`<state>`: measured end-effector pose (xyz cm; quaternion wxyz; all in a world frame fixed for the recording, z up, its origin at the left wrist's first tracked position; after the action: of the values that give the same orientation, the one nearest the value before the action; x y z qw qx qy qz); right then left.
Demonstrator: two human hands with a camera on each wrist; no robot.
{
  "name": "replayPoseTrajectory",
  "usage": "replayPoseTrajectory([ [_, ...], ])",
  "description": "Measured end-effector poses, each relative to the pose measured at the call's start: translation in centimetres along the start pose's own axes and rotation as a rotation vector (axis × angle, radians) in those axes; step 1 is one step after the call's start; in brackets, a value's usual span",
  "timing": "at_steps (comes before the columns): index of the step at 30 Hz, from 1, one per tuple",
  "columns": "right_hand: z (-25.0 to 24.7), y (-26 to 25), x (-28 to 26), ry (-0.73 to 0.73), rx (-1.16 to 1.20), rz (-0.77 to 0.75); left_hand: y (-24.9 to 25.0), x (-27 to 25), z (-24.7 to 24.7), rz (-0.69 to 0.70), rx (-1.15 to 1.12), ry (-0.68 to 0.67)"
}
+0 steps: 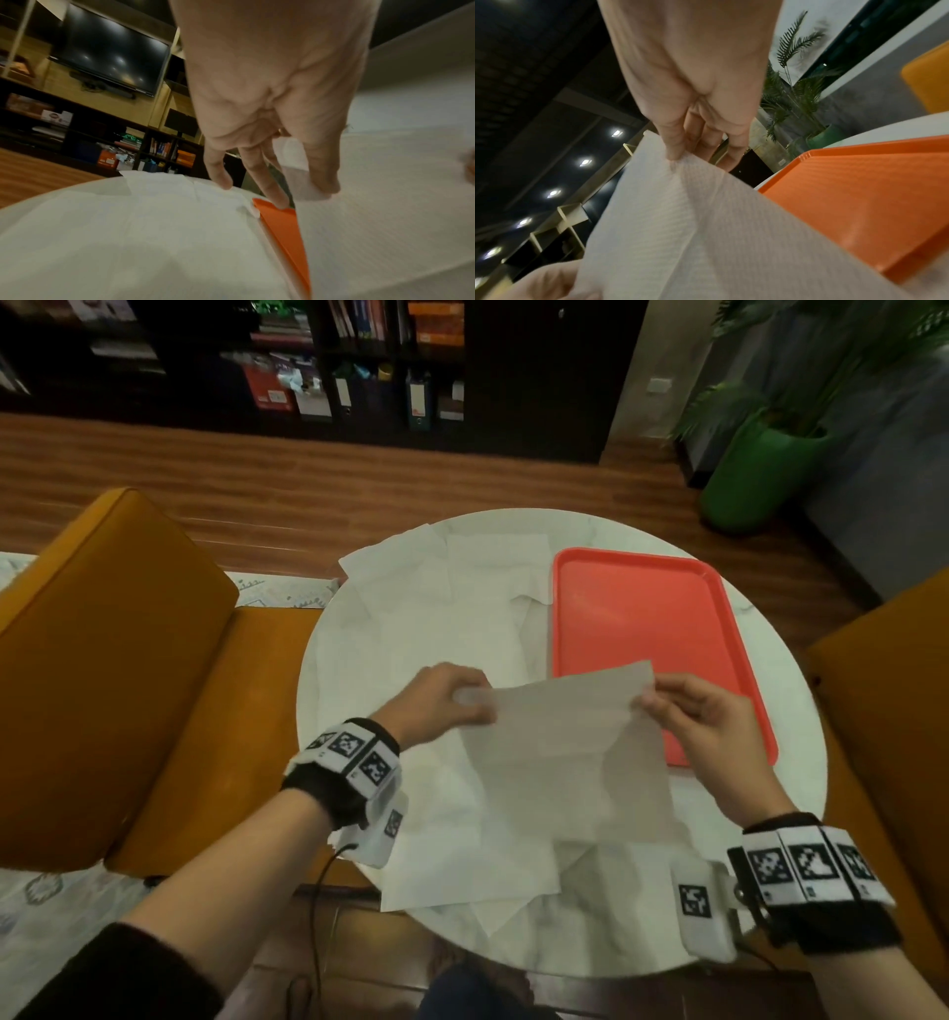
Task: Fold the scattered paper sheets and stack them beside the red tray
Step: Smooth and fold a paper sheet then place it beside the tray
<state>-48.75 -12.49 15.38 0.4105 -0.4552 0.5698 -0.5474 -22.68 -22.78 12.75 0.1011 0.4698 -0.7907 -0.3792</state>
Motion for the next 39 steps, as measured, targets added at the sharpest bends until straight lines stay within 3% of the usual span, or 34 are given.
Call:
replayPoseTrajectory([
  [4,1.0,-0.9,0.9,0.047,0.079,-0.086,1.4,-2.0,-3.8,0.084,-0.132,0.297],
  [7,2.2,0.0,0.5,0.031,0.114,-0.077,1.3,-4.7,-4.6,0.079,-0.208,0.39],
  [15,3.3,10.3,-4.2,-0.082,-0.085,0.221,-5.9,-9.0,3.6,-0.139,-0.211,0.187],
  [20,2.7,12.7,-6.6,-0.156,-0.212,0.324,-8.4,-10.1,7.3,-0.244,-0.27,0.124],
  [25,2.8,12.7,-5.5,-0.156,-0.26,0.329,-8.6,-9.7,7.4,-0.28,-0.326,0.116],
  [30,4.1,12.6,-2.2,-0.056,-0.372,0.309,-7.7,-6.8,5.9,-0.303,-0.34,0.229],
  [36,4.4,13.7,-0.9,0.007,-0.418,0.382,-7.8,-4.0,6.4,-0.322,-0.115,0.158],
  [39,4.2,12.7,-1.6,0.036,-0.501,0.296,-7.5,-4.5,7.3,-0.309,0.009,0.18],
])
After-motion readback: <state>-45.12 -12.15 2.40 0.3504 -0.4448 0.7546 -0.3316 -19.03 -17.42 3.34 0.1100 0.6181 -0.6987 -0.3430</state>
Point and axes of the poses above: each hand's wrist, its own x-axis towards the middle knuckle, its own z-axis out of the palm, y = z × x, the point moved 2 cm from there along x, towards the middle knuckle, and after that the axes turned 6 degrees about x, right-handed, at the moved point
